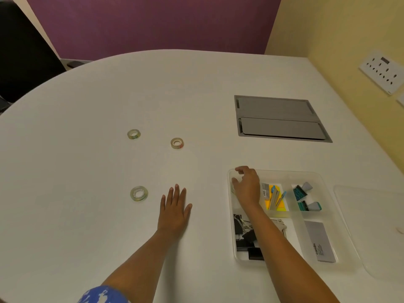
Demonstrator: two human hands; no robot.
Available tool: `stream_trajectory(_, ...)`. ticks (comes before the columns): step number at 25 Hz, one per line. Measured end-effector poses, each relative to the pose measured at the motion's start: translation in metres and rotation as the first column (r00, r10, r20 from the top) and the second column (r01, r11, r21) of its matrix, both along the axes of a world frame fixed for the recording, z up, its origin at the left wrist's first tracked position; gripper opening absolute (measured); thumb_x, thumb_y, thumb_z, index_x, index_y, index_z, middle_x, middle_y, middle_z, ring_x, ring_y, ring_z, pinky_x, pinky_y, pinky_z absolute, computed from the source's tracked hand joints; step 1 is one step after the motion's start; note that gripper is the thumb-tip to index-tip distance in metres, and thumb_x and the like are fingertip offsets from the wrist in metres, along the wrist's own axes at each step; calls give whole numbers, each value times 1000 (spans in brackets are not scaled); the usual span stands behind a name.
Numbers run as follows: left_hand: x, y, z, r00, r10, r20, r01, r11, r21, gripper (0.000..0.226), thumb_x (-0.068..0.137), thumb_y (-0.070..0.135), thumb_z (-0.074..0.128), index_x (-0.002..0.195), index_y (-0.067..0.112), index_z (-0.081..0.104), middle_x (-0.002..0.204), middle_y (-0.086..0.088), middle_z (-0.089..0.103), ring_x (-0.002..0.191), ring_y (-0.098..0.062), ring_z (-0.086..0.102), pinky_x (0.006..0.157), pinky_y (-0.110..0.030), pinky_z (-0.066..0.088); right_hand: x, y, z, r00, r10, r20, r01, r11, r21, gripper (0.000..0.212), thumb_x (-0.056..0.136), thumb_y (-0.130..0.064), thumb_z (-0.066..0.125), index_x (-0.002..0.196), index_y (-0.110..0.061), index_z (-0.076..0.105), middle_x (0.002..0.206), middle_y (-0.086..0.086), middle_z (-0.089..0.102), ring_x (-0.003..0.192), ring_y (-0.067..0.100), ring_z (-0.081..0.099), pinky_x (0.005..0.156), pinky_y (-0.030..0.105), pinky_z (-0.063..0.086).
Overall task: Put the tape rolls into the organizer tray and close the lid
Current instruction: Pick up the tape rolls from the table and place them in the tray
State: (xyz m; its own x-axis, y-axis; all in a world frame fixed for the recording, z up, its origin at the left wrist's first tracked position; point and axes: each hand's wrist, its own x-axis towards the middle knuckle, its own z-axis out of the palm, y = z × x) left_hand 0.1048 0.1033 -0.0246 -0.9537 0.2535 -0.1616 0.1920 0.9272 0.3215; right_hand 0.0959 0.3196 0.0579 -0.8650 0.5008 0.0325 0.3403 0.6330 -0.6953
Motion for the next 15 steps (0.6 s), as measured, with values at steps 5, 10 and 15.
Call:
stream_trajectory(5, -13, 2, -7, 998, 15, -65, -17, 999, -35, 57, 100, 44, 16, 151, 26, -3, 161, 3, -12, 147, -15, -15, 121, -38, -10, -43, -28, 17, 991, 129, -29, -128, 991, 32, 30, 91, -10, 60, 121, -11, 59, 125, 9, 56, 120, 22, 50, 81, 24, 44)
stream_trajectory(10, -39, 6, -11, 993, 34, -113, -37, 999, -26, 58, 98, 48, 15, 151, 31, -2, 160, 9, -11, 143, -8, -21, 121, -41, -11, -96, -51, 0, 961, 233, 151, -243, 969, 54, 35, 93, -16, 58, 128, -13, 53, 133, 8, 52, 127, 23, 45, 92, 32, 48)
stream_trajectory(15, -73, 13, -13, 990, 56, -129, -60, 998, -25, 59, 98, 49, 15, 151, 31, -2, 159, 9, -12, 144, -10, -21, 120, -42, -12, -145, -79, -24, 907, 363, 212, -377, 926, 26, 49, 94, -21, 58, 138, -11, 42, 144, 9, 43, 133, 25, 41, 104, 33, 42)
